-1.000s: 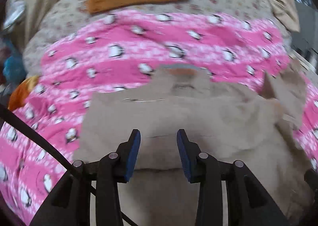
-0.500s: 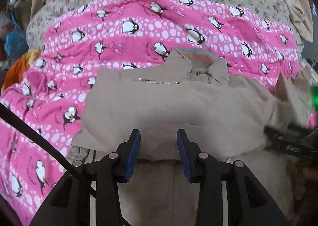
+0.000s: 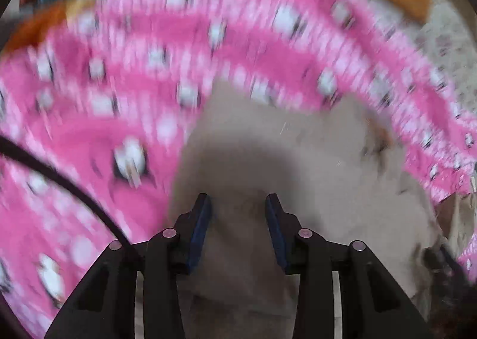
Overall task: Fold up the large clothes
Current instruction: 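Carry the cuff with the left tool across the jacket body and release, then grasp the other sleeve cuff with the right tool and lift it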
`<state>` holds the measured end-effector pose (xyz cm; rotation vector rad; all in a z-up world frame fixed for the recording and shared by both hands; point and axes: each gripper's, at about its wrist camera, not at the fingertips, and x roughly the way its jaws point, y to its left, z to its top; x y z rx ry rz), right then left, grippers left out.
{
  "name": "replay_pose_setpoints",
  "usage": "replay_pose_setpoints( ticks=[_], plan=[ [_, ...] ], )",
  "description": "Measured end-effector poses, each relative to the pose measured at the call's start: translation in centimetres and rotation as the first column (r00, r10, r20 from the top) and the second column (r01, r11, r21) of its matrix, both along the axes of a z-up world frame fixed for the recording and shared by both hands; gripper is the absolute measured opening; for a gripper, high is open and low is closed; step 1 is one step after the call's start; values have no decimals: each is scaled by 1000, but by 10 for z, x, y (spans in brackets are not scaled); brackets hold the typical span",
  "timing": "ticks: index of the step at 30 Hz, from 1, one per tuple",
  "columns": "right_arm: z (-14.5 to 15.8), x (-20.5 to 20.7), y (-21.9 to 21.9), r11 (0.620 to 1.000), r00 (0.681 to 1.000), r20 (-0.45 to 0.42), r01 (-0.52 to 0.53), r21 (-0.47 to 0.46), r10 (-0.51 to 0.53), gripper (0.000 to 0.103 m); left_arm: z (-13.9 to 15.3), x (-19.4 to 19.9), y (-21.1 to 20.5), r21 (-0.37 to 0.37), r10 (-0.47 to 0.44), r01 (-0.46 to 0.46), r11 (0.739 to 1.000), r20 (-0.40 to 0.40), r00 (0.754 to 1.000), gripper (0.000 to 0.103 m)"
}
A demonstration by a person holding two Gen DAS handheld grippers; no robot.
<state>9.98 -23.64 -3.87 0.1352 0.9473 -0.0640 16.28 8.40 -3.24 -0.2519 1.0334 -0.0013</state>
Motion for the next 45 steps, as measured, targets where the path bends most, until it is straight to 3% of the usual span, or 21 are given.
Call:
replay_pose_setpoints(
  ticks=[1, 3, 5, 8, 11, 12, 14, 16, 18, 19, 21, 23, 24, 26, 30, 33, 36, 38, 43, 44, 45],
  plan=[
    [-18, 5, -6, 1000, 998, -69, 10, 10, -9, 94, -5, 0, 0, 0, -8, 8, 1000, 0, 1000, 19],
    [-13, 4, -8, 1000, 1000, -30, -1, 13, 1, 95, -2, -2, -4, 16, -28, 28, 999, 12, 1000, 23],
    [-12, 4, -8, 1000, 999, -32, -16, 15, 16, 95, -5, -4, -2, -37, -42, 43, 998, 22, 999, 39],
    [0, -1, -6, 1000, 1000, 6, 4, -18, -4, 91, -6, -7, -10, -32, -71, 72, 997, 28, 997, 47],
    [32, -21, 4, 998, 988, 156, 25, -65, -14, 88, -6, -9, -16, -9, -87, 87, 996, 26, 996, 50],
    [50, -33, 15, 997, 966, 258, -4, -83, 25, 89, -5, -11, -19, 7, -90, 90, 996, 27, 996, 50],
    [57, -41, 30, 991, 939, 321, -94, -97, 121, 95, 1, -10, -19, 10, -80, 80, 997, 38, 996, 50],
    [29, -21, 38, 982, 969, 162, -183, -36, 186, 99, 7, -14, -19, -3, -59, 59, 998, 61, 996, 50],
    [-8, -2, 31, 989, 988, -38, -151, 3, 151, 88, 15, -19, -18, -26, -47, 49, 998, 91, 995, 50],
    [-7, -1, 19, 990, 992, -27, -123, 63, 125, 87, 18, -21, -18, -35, -43, 47, 998, 103, 994, 50],
    [25, -11, -4, 991, 995, 83, -65, 114, 56, 73, 24, -28, -20, -50, -39, 45, 998, 122, 992, 50],
    [56, -29, -32, 993, 977, 215, -15, 115, -11, 78, 27, -31, -25, -65, -61, 69, 996, 124, 990, 50],
    [72, -40, -56, 996, 958, 277, 55, 65, -71, 88, 27, -32, -30, -66, -78, 86, 994, 118, 990, 50],
    [87, -46, -103, 983, 931, 327, 182, -28, -163, 91, 27, -33, -38, -56, -108, 114, 992, 109, 988, 50],
    [102, -49, -239, 897, 866, 311, 434, -80, -391, 90, 29, -38, -56, -28, -164, 168, 985, 114, 980, 50],
    [102, -59, -321, 868, 836, 275, 497, -12, -475, 90, 32, -41, -67, -29, -195, 200, 979, 125, 973, 50],
    [88, -50, -361, 874, 845, 227, 474, 102, -485, 88, 30, -42, -77, -26, -225, 230, 973, 118, 967, 50],
    [75, -31, -363, 882, 857, 208, 456, 119, -471, 87, 26, -41, -81, -24, -235, 239, 971, 100, 967, 50],
    [45, 1, -356, 904, 892, 149, 420, 81, -427, 62, 15, -35, -81, -36, -223, 225, 974, 52, 973, 50],
    [41, 4, -356, 902, 893, 130, 425, 70, -431, 39, 15, -34, -80, -35, -218, 220, 975, 52, 975, 50],
    [41, 3, -357, 898, 889, 125, 435, 69, -440, 23, 16, -33, -80, -33, -215, 217, 976, 53, 975, 50]
  ],
)
